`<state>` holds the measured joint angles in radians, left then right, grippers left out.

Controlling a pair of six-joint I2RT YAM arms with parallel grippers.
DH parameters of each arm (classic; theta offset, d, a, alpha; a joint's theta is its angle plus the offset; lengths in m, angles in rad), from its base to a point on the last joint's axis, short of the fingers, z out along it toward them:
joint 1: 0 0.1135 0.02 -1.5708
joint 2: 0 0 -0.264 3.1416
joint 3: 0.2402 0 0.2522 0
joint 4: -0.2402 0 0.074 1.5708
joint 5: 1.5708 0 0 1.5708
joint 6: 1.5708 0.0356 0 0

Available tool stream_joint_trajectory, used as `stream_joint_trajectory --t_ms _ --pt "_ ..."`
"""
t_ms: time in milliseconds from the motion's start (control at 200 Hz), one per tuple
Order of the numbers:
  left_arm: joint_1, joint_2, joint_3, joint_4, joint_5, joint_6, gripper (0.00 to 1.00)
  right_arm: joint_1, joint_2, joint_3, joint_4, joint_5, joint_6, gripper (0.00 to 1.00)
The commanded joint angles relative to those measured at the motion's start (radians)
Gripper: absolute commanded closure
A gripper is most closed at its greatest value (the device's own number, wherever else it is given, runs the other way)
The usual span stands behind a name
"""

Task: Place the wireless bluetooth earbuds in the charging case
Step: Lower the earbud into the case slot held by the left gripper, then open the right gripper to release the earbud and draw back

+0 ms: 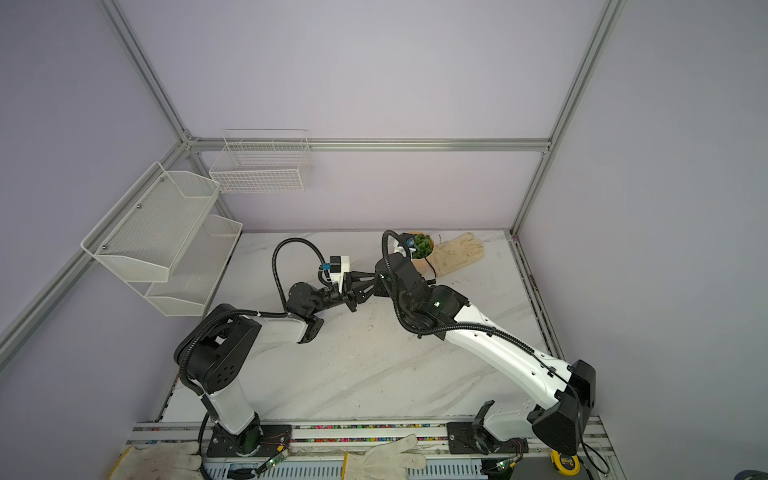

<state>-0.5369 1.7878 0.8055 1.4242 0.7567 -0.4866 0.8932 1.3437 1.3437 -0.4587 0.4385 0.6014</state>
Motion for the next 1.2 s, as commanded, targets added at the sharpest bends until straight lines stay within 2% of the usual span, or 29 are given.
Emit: stream_joint_trajectory --t_ms 0,255,530,985,1085,1145,1195 --pt "0.003 -0.043 0.041 0.078 -0.003 0.014 1.00 0.006 0.024 -0.019 -0.032 0.000 0.021 0.84" --pt "0.003 -0.045 0.037 0.078 -0.004 0.016 1.00 0.005 0.046 -0.011 -0.044 0.000 0.019 0.83" --pt "0.003 -0.045 0.038 0.078 -0.005 0.017 1.00 0.006 0.053 0.017 -0.052 0.002 0.002 0.78" --pt "0.003 -0.043 0.040 0.078 -0.004 0.018 1.00 0.006 0.043 0.115 -0.135 0.020 -0.038 0.57" --pt "0.003 -0.048 0.032 0.078 -0.004 0.017 1.00 0.004 0.035 0.172 -0.168 -0.014 -0.097 0.53" --pt "0.003 -0.057 0.023 0.079 -0.002 0.013 1.00 -0.003 0.003 0.211 -0.186 -0.071 -0.194 0.51" --pt "0.003 -0.069 0.013 0.078 0.009 -0.004 1.00 -0.011 -0.024 0.249 -0.211 -0.157 -0.323 0.49"
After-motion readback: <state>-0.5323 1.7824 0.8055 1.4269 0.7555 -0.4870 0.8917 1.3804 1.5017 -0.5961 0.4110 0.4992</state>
